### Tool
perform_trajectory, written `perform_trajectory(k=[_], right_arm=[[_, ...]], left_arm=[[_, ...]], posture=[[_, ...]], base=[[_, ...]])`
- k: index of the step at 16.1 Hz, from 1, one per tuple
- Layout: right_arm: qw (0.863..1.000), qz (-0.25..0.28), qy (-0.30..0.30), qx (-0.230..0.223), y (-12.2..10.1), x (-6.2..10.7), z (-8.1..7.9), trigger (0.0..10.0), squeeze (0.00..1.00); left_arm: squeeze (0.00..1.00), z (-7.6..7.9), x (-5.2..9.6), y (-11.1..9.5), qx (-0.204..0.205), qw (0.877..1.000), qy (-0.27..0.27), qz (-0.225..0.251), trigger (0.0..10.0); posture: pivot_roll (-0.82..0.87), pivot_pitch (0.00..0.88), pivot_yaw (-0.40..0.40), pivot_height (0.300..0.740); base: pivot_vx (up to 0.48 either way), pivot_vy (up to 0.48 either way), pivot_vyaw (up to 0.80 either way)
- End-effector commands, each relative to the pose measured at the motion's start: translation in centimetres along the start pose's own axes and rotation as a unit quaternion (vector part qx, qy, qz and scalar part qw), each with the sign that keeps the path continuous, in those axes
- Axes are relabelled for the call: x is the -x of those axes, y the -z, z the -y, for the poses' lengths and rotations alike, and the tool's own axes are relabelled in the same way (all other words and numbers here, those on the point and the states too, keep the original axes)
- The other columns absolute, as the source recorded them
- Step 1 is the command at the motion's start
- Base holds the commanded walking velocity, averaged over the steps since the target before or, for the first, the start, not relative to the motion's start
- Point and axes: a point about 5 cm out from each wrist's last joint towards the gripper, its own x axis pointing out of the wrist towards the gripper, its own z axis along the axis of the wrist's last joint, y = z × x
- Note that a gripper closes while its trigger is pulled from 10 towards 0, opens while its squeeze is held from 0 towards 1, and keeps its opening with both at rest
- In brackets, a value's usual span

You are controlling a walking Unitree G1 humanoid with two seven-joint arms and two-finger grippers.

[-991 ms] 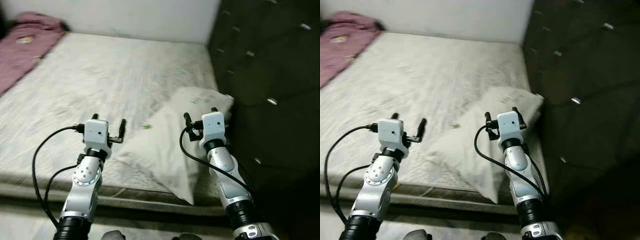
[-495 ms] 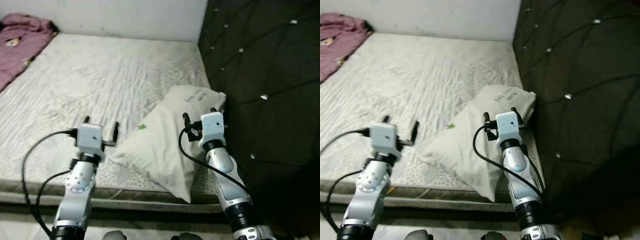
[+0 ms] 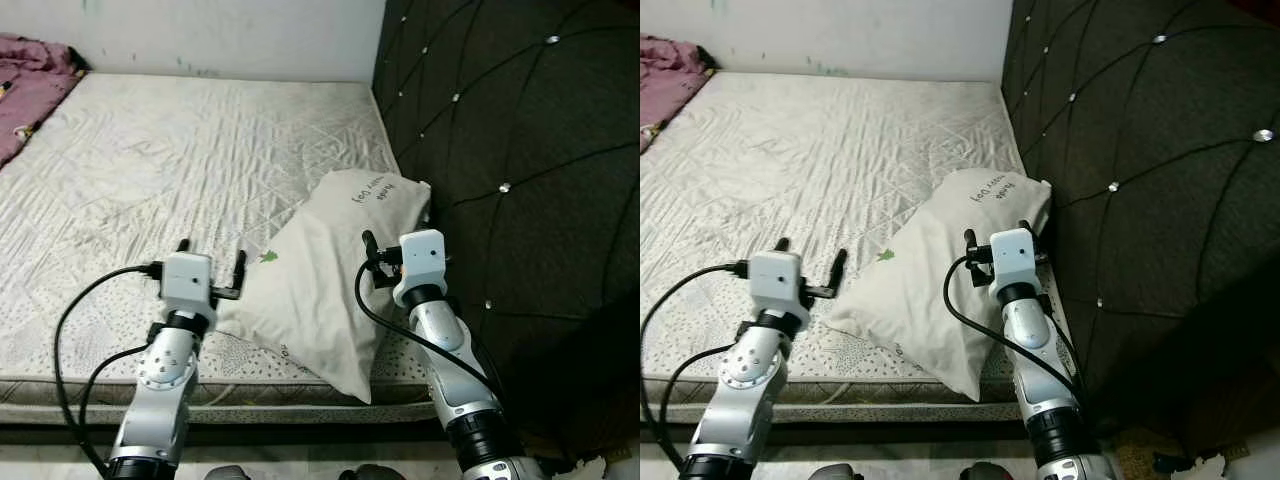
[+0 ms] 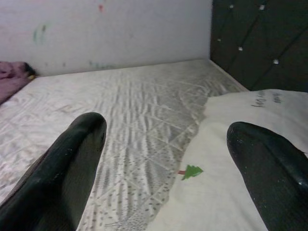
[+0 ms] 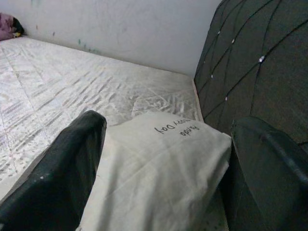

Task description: Clean up the room

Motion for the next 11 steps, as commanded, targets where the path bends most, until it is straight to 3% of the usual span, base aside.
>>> perform_trajectory(k=[1,3,5,6,9,10,11], right_arm=[[1.000,0.017,0.001,-0.006,-0.7,0.0,0.2,10.0,0.00],[1.000,0.021,-0.001,-0.012,-1.1,0.1,0.3,10.0,0.00],[1.000,0.013,-0.004,-0.011,-0.6,0.2,0.2,10.0,0.00],[1.000,0.006,-0.004,-0.012,-0.4,0.1,0.2,10.0,0.00],[1.000,0.005,-0.008,-0.013,-0.5,0.0,0.2,10.0,0.00],[1.000,0.005,-0.009,-0.011,-0.5,0.0,0.2,10.0,0.00],[1.000,0.005,-0.009,-0.011,-0.5,0.0,0.2,10.0,0.00]], left_arm=[[0.00,-0.2,0.1,-0.2,0.004,1.000,-0.011,0.001,10.0],[0.00,-1.3,0.9,-0.8,-0.006,0.999,-0.035,0.023,10.0],[0.00,-2.1,1.3,-0.9,0.019,0.998,-0.058,0.035,10.0],[0.00,-1.9,1.2,-1.0,0.043,0.997,-0.048,0.039,10.0],[0.00,-0.5,0.8,-0.8,0.042,0.999,-0.006,0.022,10.0],[0.00,-1.1,0.4,0.7,-0.042,0.997,-0.041,-0.051,10.0],[0.00,-1.2,0.4,1.0,-0.063,0.994,-0.047,-0.069,10.0]], posture=[[0.11,0.000,-0.016,0.740],[0.11,0.000,-0.018,0.740],[0.12,0.000,-0.024,0.740],[0.12,0.000,-0.028,0.740],[0.12,0.000,-0.032,0.740],[0.12,0.000,-0.031,0.740],[0.12,0.000,-0.031,0.740]], base=[[0.000,0.000,0.00],[0.000,0.000,0.00],[0.000,0.000,0.00],[0.000,0.000,0.00],[0.000,0.000,0.00],[0.000,0.000,0.00],[0.000,0.000,0.00]])
